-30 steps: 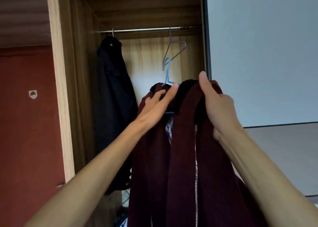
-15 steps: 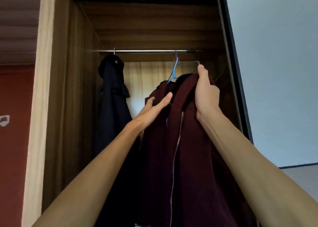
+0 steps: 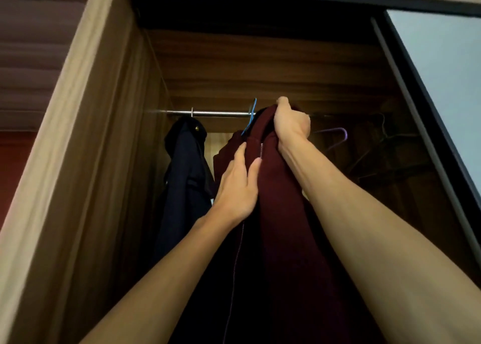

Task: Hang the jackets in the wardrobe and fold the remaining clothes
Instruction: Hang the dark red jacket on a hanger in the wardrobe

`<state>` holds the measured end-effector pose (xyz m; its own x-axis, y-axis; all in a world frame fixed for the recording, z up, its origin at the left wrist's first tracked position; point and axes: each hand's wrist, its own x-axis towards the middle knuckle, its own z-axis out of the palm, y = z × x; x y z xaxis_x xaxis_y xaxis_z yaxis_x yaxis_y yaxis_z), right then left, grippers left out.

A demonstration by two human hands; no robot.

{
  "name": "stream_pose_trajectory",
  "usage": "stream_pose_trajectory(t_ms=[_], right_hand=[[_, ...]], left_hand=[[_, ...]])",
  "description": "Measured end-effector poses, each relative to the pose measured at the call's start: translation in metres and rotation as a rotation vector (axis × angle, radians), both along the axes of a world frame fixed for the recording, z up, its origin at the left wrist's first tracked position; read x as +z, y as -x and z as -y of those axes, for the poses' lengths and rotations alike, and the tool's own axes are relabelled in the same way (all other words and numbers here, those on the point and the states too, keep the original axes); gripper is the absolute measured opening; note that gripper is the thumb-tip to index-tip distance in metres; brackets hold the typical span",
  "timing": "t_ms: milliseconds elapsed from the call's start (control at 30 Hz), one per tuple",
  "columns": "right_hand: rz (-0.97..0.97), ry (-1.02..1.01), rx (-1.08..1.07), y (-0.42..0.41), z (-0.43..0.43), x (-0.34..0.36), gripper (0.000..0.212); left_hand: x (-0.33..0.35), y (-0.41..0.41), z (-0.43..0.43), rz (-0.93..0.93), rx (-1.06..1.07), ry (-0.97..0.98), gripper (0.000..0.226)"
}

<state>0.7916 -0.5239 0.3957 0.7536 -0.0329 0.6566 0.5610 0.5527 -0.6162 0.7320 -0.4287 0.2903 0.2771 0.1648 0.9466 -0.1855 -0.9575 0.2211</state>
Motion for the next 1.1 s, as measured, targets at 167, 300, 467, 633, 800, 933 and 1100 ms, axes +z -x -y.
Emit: stream_pose_trajectory(t_ms=[167, 300, 467, 633, 800, 933, 1100], right_hand=[[0.006, 0.038, -0.009, -0.013, -0.030, 0.034, 0.054], [0.055, 0.134, -0.066, -0.017, -0.051, 0.049, 0.055], [0.110, 0.270, -0.162, -0.022, -0.072, 0.051, 0.057], [0.173, 0.466, -0.196, -0.047, -0.082, 0.016, 0.056], [0.213, 0.438, -0.160, -0.059, -0.065, -0.010, 0.060], [0.242, 0.473, -0.273, -0.058, -0.043, -0.027, 0.050], [0.341, 0.518, -0.379, -0.043, -0.004, -0.079, 0.045]], left_hand=[[0.023, -0.001, -0.025, -0.021, 0.122, -0.090, 0.058], [0.028, 0.002, -0.038, -0.059, 0.158, -0.090, 0.060], [0.016, 0.005, -0.044, -0.032, 0.020, 0.034, 0.054], [-0.009, -0.005, -0.044, -0.196, 0.063, 0.076, 0.072], [-0.026, -0.015, -0.030, -0.294, 0.100, 0.090, 0.073], [-0.036, -0.016, -0.025, -0.281, 0.166, 0.032, 0.071], [-0.065, -0.010, -0.011, -0.300, 0.198, 0.039, 0.069]])
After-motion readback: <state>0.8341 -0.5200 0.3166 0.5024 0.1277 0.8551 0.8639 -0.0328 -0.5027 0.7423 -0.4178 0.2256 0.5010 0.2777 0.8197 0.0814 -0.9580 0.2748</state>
